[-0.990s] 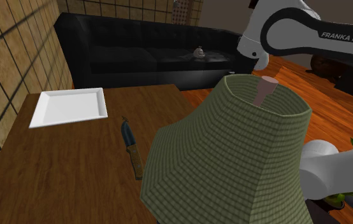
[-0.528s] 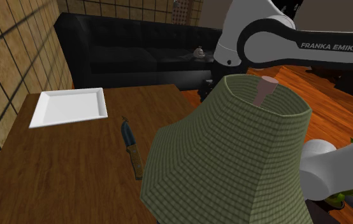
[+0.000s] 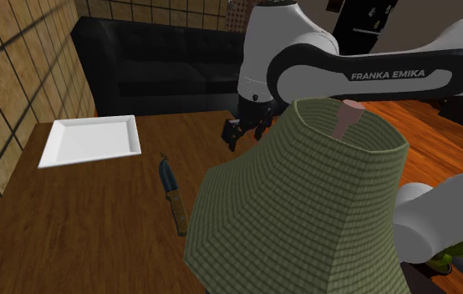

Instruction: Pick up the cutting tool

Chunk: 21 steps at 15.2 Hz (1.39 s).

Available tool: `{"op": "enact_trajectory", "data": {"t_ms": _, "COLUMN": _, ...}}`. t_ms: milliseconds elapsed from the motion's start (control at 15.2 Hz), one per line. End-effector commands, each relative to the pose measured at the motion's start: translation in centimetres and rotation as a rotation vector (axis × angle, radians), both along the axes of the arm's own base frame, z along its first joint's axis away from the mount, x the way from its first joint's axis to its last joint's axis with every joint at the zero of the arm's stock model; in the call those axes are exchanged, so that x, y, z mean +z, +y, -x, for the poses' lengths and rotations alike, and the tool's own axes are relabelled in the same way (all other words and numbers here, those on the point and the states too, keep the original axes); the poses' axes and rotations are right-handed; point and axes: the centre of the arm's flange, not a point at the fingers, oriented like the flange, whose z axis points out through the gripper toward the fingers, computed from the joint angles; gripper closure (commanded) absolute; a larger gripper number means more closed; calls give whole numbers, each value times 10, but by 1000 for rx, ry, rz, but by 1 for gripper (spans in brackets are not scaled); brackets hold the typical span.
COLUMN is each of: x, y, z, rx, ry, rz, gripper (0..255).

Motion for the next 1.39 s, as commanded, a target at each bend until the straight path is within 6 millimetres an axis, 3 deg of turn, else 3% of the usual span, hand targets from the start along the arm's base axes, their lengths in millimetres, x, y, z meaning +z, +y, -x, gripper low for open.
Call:
{"op": "enact_trajectory", "data": {"t_ms": 0, "x": -10, "y": 24, "z": -7, "rx": -5, "ry": 3, "rz": 7, "gripper": 0}}
{"op": "enact_trajectory", "data": {"t_ms": 990, "x": -84, "y": 211, "z": -60, "rx": -30, "ry": 23, "rz": 72, "gripper": 0}}
{"op": "enact_trajectory", "data": {"t_ms": 1320, "x": -110, "y": 211, "z": -60, "rx": -30, "ry": 23, "rz": 72, "gripper": 0}}
